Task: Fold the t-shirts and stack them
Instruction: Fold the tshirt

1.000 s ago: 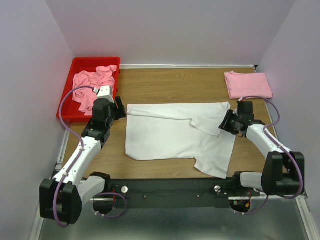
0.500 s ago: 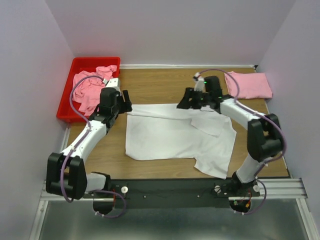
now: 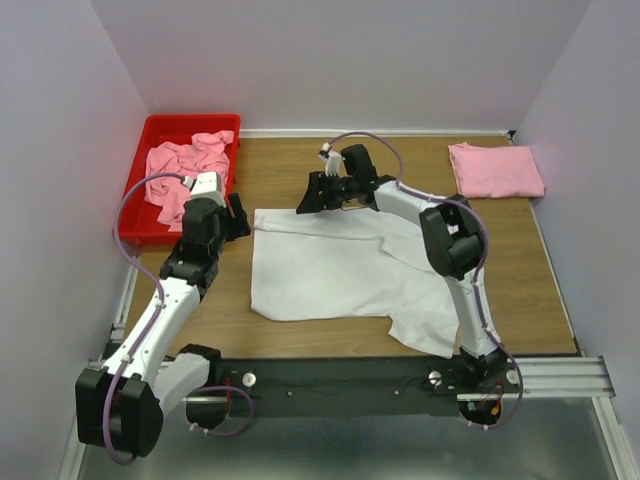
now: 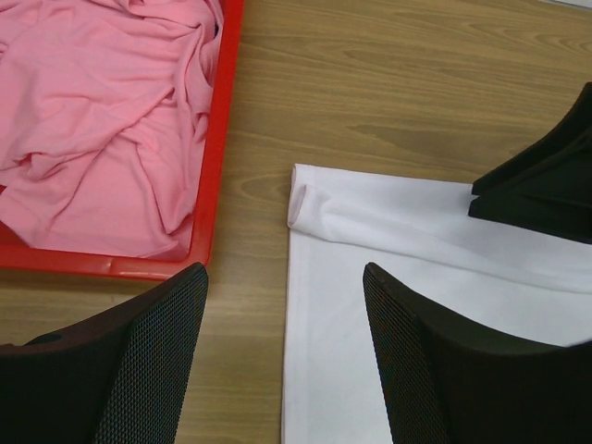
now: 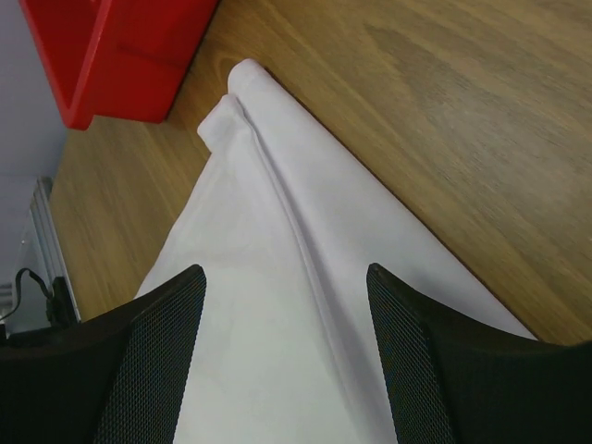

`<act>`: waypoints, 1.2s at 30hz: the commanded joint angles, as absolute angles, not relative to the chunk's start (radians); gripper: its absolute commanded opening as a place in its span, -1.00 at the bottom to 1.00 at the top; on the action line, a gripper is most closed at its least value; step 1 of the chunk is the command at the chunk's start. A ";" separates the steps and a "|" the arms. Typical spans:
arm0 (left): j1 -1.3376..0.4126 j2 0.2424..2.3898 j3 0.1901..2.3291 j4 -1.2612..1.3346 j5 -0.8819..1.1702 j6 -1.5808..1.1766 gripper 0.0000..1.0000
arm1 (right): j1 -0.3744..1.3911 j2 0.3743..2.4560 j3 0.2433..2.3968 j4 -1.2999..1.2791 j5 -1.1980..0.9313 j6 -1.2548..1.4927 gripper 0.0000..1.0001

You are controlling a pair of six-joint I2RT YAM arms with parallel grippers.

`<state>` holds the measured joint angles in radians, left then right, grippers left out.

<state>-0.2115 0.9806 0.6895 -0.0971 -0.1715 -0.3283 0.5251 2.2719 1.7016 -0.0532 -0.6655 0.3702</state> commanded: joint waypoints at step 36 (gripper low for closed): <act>-0.216 0.989 0.690 -0.066 -0.175 -0.304 0.53 | 0.681 2.270 1.603 -0.051 -0.788 0.371 0.47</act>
<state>-0.2115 0.9833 0.6895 -0.0914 -0.1772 -0.3145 0.6491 2.3260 1.6577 -0.0437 -0.7647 0.4072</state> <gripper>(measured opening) 0.762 0.741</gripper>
